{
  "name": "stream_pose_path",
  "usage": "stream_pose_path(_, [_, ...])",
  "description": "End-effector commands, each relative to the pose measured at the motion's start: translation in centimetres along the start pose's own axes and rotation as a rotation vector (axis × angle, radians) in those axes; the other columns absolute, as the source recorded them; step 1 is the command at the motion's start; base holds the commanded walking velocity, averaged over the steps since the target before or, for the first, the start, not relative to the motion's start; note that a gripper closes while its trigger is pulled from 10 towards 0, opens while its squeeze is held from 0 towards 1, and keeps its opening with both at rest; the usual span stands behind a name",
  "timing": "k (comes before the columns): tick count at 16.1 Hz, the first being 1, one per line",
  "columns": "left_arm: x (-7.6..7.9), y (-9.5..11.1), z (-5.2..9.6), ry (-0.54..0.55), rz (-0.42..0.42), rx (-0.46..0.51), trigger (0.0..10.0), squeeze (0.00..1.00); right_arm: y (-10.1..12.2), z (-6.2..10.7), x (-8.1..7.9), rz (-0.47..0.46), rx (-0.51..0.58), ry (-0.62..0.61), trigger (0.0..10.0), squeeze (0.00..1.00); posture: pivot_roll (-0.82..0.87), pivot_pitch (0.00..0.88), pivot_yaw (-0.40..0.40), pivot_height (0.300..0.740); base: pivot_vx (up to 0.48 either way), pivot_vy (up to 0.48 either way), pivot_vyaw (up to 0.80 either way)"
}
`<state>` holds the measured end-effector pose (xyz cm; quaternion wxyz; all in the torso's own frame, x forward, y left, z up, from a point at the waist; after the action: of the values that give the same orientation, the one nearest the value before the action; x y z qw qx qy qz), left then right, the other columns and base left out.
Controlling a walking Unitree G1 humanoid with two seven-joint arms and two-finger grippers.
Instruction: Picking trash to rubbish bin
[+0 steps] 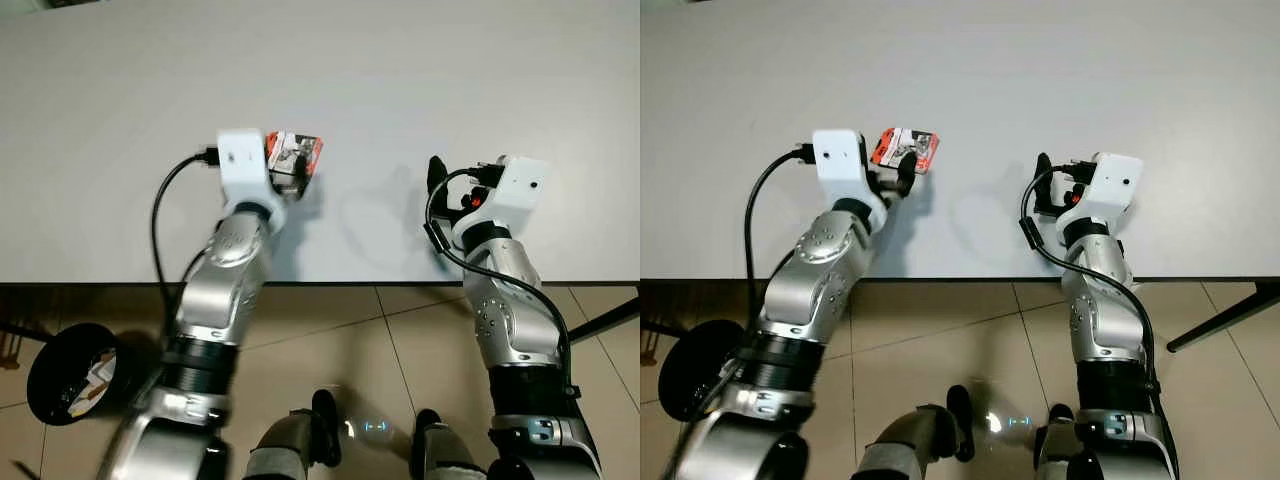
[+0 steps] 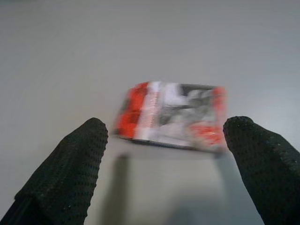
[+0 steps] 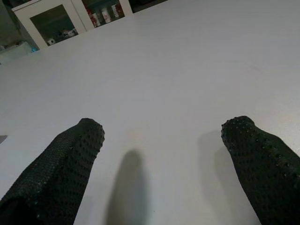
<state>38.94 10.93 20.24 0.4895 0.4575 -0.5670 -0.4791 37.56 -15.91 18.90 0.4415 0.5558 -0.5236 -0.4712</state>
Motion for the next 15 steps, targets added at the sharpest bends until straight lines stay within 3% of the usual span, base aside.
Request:
stream_pose_path(1, [-0.4,1.0,-0.1,-0.005,-0.074,0.050,10.0,0.00,-2.9,0.7,-0.3,-0.018,-0.121,0.008,10.0,0.00,0.05,0.272,0.191,0.740,0.000,0.000,0.00])
stream_pose_path(4, [-2.2,2.1,-0.3,0.022,-0.218,0.126,10.0,0.00,-2.6,0.6,0.1,-0.011,-0.107,-0.006,10.0,0.00,0.04,0.266,0.189,0.740,0.000,0.000,0.00])
stream_pose_path(7, [-2.2,3.5,-0.2,0.008,-0.253,0.219,10.0,0.00,-2.4,0.5,0.3,-0.008,-0.100,-0.011,10.0,0.00,0.04,0.266,0.188,0.740,0.000,0.000,0.00])
stream_pose_path(9, [-2.0,5.0,-0.2,0.009,-0.116,0.271,10.0,0.00,-2.4,0.5,0.3,-0.009,-0.100,-0.009,10.0,0.00,0.05,0.269,0.183,0.740,0.000,0.000,0.00])
stream_pose_path(10, [-2.1,4.8,-0.3,0.011,-0.065,0.258,10.0,0.00,-2.5,0.5,0.2,-0.010,-0.100,-0.009,10.0,0.00,0.05,0.270,0.185,0.740,0.000,0.000,0.00])
stream_pose_path(12, [-2.4,3.5,-0.5,0.023,0.112,0.200,10.0,0.00,-2.5,0.5,0.1,-0.012,-0.100,-0.008,10.0,0.00,0.05,0.272,0.183,0.740,0.000,0.000,0.00])
stream_pose_path(15, [-2.1,1.0,-0.6,-0.003,0.262,0.119,10.0,0.00,-2.4,0.5,0.3,-0.012,-0.099,-0.013,10.0,0.00,0.04,0.277,0.181,0.740,0.000,0.000,0.00])
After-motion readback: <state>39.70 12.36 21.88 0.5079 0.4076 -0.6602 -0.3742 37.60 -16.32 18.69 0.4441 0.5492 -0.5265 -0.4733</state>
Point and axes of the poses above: a point about 5 cm out from each wrist's last joint towards the gripper, its own z axis pointing back from the gripper into the wrist, its own y axis along the axis of the wrist's last joint, x = y × z, the point moved 3 cm from there along -z, pointing out of the wrist towards the gripper, and after that the axes turned 8 degrees about z, right-handed, at the moved point
